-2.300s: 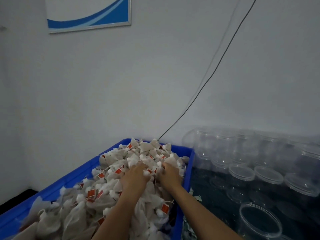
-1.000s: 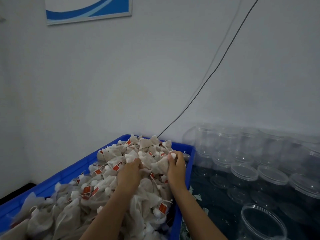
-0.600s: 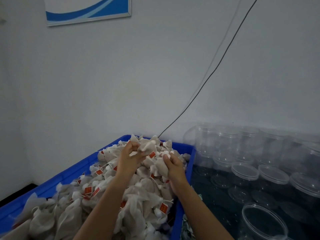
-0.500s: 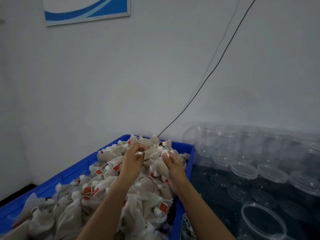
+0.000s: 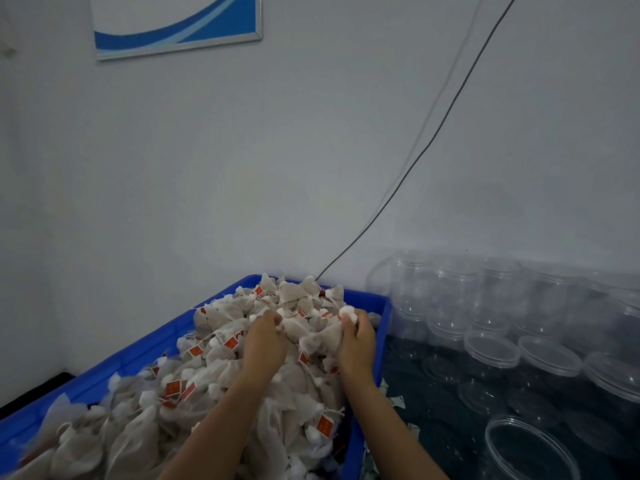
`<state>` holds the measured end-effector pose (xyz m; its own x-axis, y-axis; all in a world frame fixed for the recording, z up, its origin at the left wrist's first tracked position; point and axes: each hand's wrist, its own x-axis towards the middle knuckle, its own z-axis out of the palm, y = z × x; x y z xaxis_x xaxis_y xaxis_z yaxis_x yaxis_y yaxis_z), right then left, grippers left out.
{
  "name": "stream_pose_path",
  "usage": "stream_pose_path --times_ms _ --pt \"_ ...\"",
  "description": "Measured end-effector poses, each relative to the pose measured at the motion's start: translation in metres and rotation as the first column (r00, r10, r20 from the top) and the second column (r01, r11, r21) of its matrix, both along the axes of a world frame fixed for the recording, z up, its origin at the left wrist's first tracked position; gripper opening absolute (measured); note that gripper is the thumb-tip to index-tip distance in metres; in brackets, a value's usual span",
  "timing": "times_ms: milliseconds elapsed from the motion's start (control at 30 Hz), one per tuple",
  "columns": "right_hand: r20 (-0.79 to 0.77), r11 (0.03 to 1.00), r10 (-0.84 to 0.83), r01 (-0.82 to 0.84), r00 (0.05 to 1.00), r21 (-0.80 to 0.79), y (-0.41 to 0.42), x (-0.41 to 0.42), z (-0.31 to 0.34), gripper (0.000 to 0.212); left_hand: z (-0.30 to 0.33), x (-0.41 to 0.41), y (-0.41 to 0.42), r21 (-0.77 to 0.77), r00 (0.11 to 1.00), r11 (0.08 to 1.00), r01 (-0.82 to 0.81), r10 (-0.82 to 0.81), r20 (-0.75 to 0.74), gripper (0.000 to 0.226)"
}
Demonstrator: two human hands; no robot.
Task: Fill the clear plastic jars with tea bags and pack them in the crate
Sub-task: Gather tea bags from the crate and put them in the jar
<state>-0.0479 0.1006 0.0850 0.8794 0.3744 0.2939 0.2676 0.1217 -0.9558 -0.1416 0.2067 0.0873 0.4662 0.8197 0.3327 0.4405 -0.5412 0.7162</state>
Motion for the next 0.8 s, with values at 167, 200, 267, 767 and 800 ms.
stream_pose_path --times_ms 167,200,267,767,800 --pt "0.021 0.997 -0.077 0.078 0.997 -0.019 -0.002 0.003 -0.004 0.031 0.008 0.028 0.011 0.070 0.964 0.997 -0.027 0.045 -0.262 0.049" --pt "0.016 0.996 -0.092 0.092 0.996 -0.013 -0.002 0.004 -0.006 0.032 0.007 0.035 0.012 0.060 0.951 0.998 -0.032 0.048 -0.306 0.053" --pt "-0.002 0.993 -0.114 0.114 0.993 -0.003 -0.001 0.006 -0.006 0.031 0.004 0.048 0.015 0.006 0.940 0.998 -0.057 0.055 -0.338 0.060" --pt "-0.062 0.976 -0.165 0.172 0.984 0.130 -0.002 0.010 -0.004 0.012 0.033 0.037 0.023 -0.361 0.774 0.933 0.004 0.225 0.591 0.036" --pt "-0.074 0.974 -0.164 0.173 0.984 0.147 -0.002 0.009 -0.004 0.012 0.038 0.035 0.025 -0.355 0.766 0.935 0.018 0.215 0.606 0.033"
